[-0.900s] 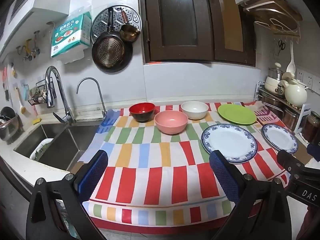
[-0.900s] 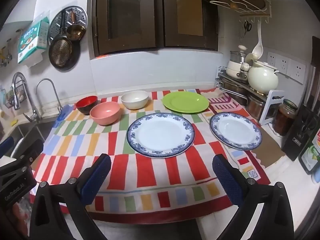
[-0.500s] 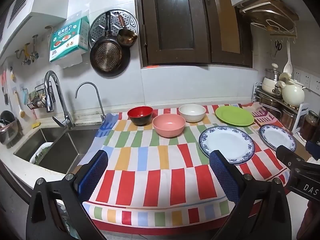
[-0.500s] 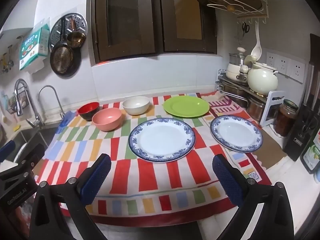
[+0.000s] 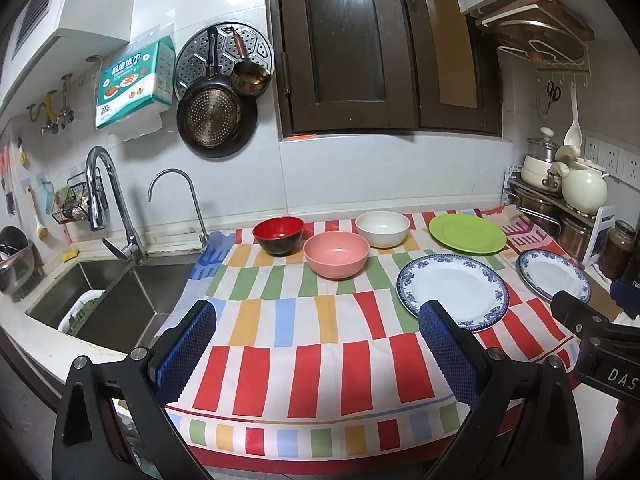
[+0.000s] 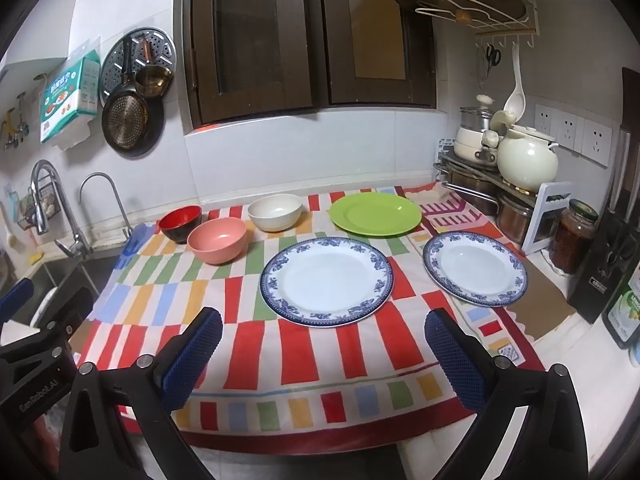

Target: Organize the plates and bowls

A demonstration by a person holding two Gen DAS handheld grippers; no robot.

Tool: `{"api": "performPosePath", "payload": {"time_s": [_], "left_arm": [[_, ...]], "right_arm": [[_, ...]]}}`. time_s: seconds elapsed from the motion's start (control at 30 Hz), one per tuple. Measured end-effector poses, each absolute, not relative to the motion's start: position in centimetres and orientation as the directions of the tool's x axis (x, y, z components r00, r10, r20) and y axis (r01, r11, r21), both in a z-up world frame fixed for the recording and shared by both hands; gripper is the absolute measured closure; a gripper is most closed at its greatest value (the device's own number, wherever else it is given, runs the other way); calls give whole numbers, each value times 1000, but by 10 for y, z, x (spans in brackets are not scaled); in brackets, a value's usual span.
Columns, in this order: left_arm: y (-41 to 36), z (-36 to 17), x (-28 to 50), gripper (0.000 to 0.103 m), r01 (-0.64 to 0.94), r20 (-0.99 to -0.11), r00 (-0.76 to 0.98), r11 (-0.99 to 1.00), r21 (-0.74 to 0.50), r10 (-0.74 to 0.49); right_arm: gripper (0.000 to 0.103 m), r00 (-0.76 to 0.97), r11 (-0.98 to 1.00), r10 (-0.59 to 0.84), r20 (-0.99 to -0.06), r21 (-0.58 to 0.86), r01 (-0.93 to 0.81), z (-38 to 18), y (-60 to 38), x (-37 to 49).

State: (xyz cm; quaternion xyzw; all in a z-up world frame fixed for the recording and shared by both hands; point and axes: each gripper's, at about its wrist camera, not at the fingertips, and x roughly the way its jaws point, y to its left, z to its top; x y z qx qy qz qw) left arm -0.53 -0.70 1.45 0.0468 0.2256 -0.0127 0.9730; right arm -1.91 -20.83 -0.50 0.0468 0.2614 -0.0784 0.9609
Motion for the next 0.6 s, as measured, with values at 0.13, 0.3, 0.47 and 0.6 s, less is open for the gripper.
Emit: {"api": "performPosePath", "payload": {"time_s": [0.13, 0.3, 0.47, 0.6], "left_arm": [[-7, 16, -5, 0, 48, -441, 898, 995, 86, -5], [-6, 18, -2, 0, 60, -440, 898, 995, 74, -21], [-2, 15, -1, 0, 66, -441, 897, 996, 60, -33], [-2, 15, 0, 0, 66, -438, 899, 996, 62, -32]], "right_arm": [[1, 849, 985, -127, -513, 38, 170, -4, -207, -18], [1, 849, 985, -129, -513, 34, 170, -4, -207, -18], [1, 849, 985, -127, -513, 34, 168, -3, -208, -18], [1, 849, 985, -127, -513, 35, 168, -3, -208, -18]]}}
